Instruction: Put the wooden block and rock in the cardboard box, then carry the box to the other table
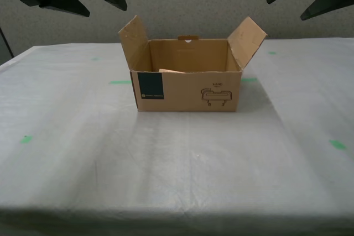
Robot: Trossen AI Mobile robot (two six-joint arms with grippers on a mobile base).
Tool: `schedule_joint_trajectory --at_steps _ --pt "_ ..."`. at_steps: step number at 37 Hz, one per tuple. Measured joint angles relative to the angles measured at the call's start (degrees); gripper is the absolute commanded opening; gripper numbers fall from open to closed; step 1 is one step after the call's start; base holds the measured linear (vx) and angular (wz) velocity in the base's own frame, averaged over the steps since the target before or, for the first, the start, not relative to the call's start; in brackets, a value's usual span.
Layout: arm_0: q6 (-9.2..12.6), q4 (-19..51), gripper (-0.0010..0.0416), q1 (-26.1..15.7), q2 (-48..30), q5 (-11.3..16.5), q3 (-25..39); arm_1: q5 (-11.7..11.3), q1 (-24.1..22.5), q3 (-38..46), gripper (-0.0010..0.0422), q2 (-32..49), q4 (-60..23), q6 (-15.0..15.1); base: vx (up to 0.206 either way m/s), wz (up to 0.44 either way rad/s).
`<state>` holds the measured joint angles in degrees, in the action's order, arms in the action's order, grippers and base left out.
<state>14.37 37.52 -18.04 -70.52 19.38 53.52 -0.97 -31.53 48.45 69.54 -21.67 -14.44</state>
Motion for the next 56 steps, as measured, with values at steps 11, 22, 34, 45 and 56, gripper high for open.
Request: schedule_joint_trajectory --at_steps 11,22,34,45,56 --pt "0.00 0.00 0.0393 0.00 0.00 0.00 0.00 0.00 0.00 0.00 0.0400 0.00 0.00 0.00 0.000 0.000" --pt "0.00 0.00 0.0394 -0.02 0.00 0.00 0.00 0.00 0.00 0.00 0.0400 0.00 0.00 0.00 0.000 0.000" --pt "0.00 0.00 0.0394 0.00 0.00 0.00 0.00 0.00 0.00 0.00 0.0400 0.00 0.00 0.00 0.000 0.000" --pt "0.00 0.00 0.0394 -0.02 0.00 0.00 0.00 0.00 0.00 0.00 0.0400 0.00 0.00 0.00 0.000 0.000" --pt "0.00 0.00 0.0394 0.00 0.00 0.00 0.00 0.00 0.00 0.00 0.0400 0.00 0.00 0.00 0.000 0.000"
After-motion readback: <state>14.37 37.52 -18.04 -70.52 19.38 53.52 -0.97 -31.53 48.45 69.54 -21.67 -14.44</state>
